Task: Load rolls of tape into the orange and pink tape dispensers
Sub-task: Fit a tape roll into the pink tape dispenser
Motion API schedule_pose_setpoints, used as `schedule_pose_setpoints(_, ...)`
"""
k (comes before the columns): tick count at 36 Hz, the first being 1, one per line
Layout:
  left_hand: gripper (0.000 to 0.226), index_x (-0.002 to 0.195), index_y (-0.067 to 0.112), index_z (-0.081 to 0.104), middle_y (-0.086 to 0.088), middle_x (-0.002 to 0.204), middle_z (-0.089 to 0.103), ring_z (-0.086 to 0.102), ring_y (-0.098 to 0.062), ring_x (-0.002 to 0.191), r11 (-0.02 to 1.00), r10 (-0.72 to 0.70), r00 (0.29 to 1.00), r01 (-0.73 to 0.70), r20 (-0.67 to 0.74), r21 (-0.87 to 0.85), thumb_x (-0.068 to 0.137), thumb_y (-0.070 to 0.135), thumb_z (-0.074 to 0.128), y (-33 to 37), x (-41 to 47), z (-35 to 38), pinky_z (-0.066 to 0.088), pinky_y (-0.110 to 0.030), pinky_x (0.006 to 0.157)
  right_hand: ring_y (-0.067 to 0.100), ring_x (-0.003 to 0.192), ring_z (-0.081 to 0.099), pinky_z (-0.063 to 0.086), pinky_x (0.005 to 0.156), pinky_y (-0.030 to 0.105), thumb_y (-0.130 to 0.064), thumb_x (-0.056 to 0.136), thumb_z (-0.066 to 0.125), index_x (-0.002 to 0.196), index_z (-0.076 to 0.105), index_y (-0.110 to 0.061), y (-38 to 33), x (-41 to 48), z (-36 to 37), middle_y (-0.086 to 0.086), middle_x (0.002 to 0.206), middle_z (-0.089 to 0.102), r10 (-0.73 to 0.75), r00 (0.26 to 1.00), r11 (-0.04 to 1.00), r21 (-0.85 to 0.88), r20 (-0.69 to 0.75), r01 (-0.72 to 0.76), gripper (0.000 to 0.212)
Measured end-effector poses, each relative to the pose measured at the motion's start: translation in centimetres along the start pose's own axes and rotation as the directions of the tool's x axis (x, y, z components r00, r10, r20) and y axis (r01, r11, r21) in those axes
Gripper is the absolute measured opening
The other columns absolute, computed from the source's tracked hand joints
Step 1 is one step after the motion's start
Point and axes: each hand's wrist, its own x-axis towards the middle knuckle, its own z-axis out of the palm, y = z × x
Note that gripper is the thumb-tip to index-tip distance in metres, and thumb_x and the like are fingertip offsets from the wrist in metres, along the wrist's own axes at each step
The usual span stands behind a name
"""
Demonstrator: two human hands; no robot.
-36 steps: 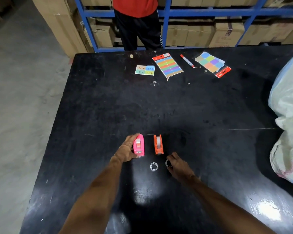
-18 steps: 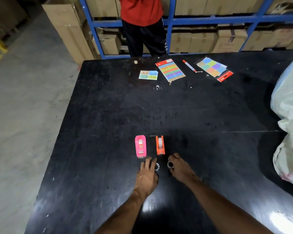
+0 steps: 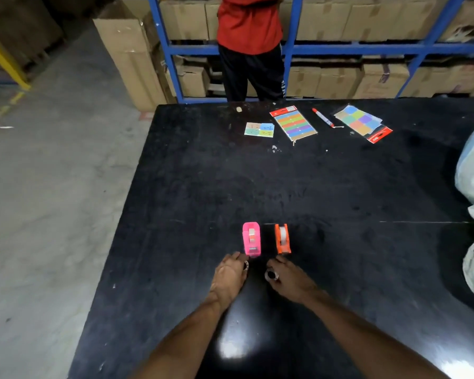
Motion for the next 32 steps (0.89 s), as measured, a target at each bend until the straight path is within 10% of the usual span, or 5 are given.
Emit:
schedule_pose_setpoints(9, 0.029, 0.122, 0.018, 0.065, -0.004, 0.125, 0.065, 0.061, -0.027, 0.115, 0.996, -0.087, 0.996, 0.087, -0.027, 0.001, 0.094, 0.022, 0.058, -8.6, 2.0, -7.3, 0.044, -0.032, 0.100, 0.030, 0.105, 0.062, 0.054, 0.082, 0.041, -0.013, 0.082, 0.064, 0.117, 0.059, -0.016, -9.3, 8.1, -0.1, 0.004, 0.122, 0.057, -0.101, 0.987, 0.987, -0.140, -0.123, 0.084, 0.036)
schedule_pose_setpoints(16, 0.035, 0.126, 0.017, 0.062, -0.007, 0.128, 0.059, 0.058, -0.026, 0.118, 0.996, -0.082, 0.997, 0.082, 0.007, -0.018, 0.093, 0.008, 0.057, -11.6, 4.7, -7.1, 0.045, -0.033, 0.106, 0.024, 0.100, 0.062, 0.030, 0.092, 0.044, -0.022, 0.075, 0.073, 0.101, 0.067, -0.023, -12.1, 12.7, 1.3, -0.002, 0.101, 0.070, -0.031, 0.991, 0.888, -0.459, -0.128, -0.032, 0.027)
schedule_pose_setpoints(32, 0.050, 0.134, 0.016, 0.052, -0.006, 0.140, 0.047, 0.049, -0.027, 0.129, 0.988, -0.124, 0.983, 0.135, 0.132, -0.078, 0.086, 0.008, 0.063, -13.0, 8.0, -4.3, 0.044, -0.033, 0.108, 0.029, 0.123, 0.047, 0.019, 0.107, 0.053, -0.018, 0.075, 0.069, 0.125, 0.056, -0.019, -13.2, 15.5, 1.8, 0.004, 0.127, 0.058, 0.113, 0.993, 0.867, -0.485, -0.029, -0.112, 0.052)
